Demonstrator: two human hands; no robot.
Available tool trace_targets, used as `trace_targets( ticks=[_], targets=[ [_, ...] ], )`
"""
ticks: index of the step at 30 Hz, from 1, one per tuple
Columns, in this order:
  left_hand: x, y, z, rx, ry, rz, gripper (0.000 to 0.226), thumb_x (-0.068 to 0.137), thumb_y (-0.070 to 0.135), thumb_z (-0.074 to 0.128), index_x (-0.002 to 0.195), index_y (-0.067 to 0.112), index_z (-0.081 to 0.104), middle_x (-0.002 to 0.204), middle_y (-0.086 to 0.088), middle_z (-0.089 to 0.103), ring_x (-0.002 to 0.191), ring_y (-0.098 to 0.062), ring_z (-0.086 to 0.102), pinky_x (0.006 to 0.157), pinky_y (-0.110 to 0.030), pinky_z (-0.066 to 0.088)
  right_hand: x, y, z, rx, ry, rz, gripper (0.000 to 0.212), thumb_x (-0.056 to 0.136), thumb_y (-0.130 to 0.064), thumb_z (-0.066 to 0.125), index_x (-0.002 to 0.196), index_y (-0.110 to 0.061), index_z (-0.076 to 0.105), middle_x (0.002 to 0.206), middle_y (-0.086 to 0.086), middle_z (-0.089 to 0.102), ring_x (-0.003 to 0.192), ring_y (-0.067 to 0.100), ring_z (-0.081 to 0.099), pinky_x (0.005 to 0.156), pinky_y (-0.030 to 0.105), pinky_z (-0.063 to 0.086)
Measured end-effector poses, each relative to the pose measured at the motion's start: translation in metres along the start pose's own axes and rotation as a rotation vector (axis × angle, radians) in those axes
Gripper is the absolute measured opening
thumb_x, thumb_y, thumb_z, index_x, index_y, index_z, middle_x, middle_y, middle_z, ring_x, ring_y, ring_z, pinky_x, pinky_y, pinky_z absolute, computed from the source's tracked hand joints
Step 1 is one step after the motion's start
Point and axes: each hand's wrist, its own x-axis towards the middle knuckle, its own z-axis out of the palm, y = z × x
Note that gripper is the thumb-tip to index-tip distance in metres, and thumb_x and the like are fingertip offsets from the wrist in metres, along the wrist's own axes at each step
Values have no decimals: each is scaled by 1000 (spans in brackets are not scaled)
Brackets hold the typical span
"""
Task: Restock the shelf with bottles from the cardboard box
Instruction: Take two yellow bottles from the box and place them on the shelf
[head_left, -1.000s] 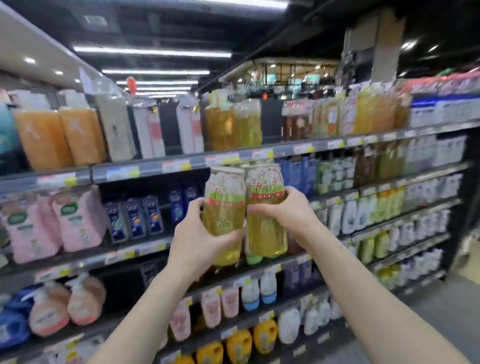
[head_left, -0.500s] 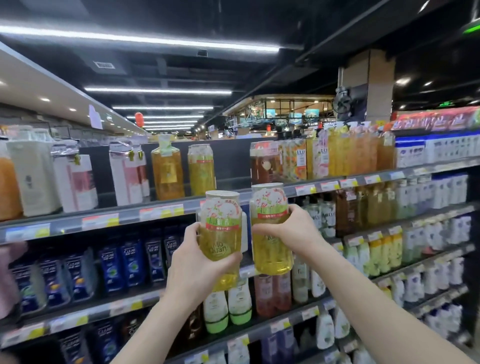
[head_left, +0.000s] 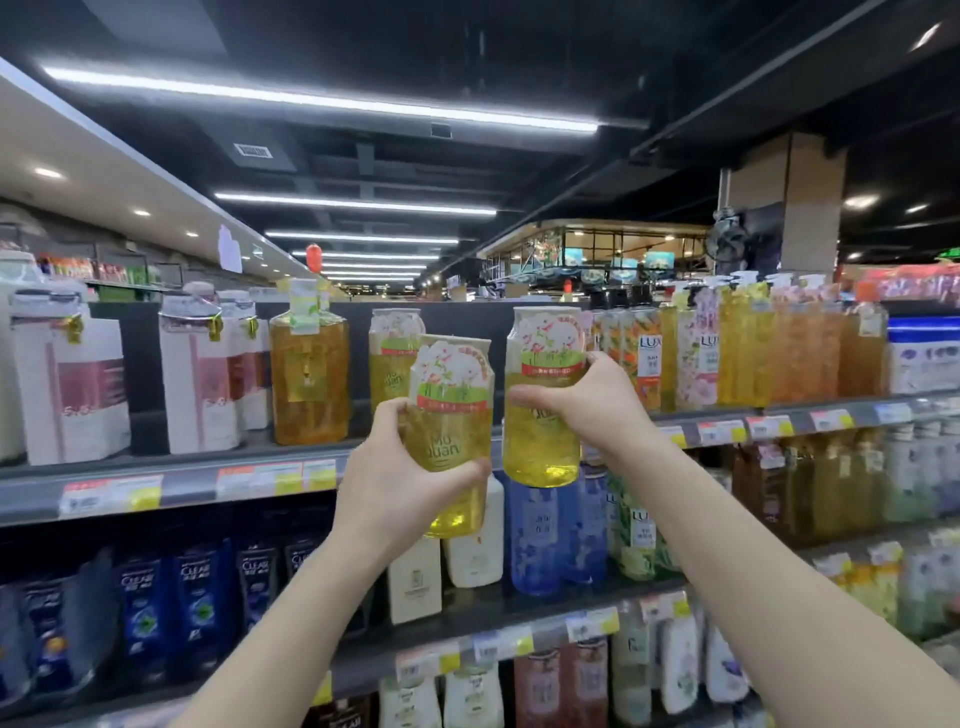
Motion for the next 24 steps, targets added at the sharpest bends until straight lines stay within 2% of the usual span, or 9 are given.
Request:
trace_targets(
  ticks=[2, 4, 7, 9, 12, 17, 18, 21, 24],
  targets=[
    [15, 0, 8, -1, 2, 9, 81, 65, 55, 91, 128, 44, 40, 105, 31, 57, 93, 15, 55, 70, -13, 47, 22, 1, 5, 7, 16, -3, 102, 55, -47, 101, 135, -15, 46, 118, -3, 67, 108, 16, 67, 91, 37, 60],
    [26, 0, 15, -7, -2, 1, 80, 66, 53, 92, 127, 43, 41, 103, 34, 53, 87, 22, 50, 63, -8, 41, 43, 2, 9, -4, 6, -21, 96, 58, -47, 101, 133, -16, 49, 116, -5, 69, 107, 15, 68, 87, 32, 58],
    [37, -6, 27, -20, 9, -2, 83, 66, 53, 92, 131, 41, 42, 104, 34, 53, 88, 26, 50, 63, -6, 41, 75, 9, 17, 19, -28, -33, 84, 59, -41, 101, 128, -19, 57, 112, -5, 72, 105, 14, 71, 92, 37, 61],
    [43, -11, 36, -35, 14, -18, 84, 65, 53, 92, 132, 40, 43, 106, 33, 54, 91, 29, 49, 63, -5, 42, 93, 18, 23, 42, -35, -27, 86, 59, -39, 101, 128, -18, 56, 114, -3, 72, 106, 16, 70, 97, 43, 60],
    [49, -18, 49, -46, 31, -26, 93, 62, 57, 92, 140, 36, 45, 113, 31, 56, 98, 19, 51, 72, -8, 39, 114, 32, 31, 29, -43, -11, 94, 58, -40, 101, 135, -17, 52, 121, -1, 69, 112, 20, 68, 99, 45, 59],
    [63, -20, 65, -13, 82, -46, 93, 62, 55, 92, 140, 36, 45, 111, 31, 56, 98, 19, 48, 73, -8, 38, 145, 54, 43, 50, -59, 34, 110, 34, -64, 94, 129, -23, 55, 119, -3, 69, 113, 21, 67, 98, 48, 59],
    [66, -20, 67, -11, 88, -49, 95, 61, 56, 93, 141, 35, 45, 112, 30, 56, 100, 19, 48, 75, -10, 39, 151, 58, 46, 58, -66, 34, 108, 37, -64, 94, 128, -23, 55, 118, -4, 69, 113, 20, 66, 98, 46, 58],
    [73, -22, 74, -14, 113, -72, 97, 59, 57, 94, 140, 36, 46, 113, 28, 58, 103, 16, 49, 80, -18, 44, 160, 65, 54, 65, -124, 29, 85, 64, -43, 98, 131, -18, 52, 115, -6, 65, 107, 15, 64, 91, 32, 56],
    [76, -24, 82, -6, 132, -88, 98, 57, 59, 94, 139, 37, 45, 114, 27, 59, 104, 13, 51, 78, -17, 44, 170, 78, 62, 83, -159, 18, 88, 69, -45, 95, 140, -18, 51, 120, -6, 66, 114, 16, 65, 91, 33, 56]
  ],
)
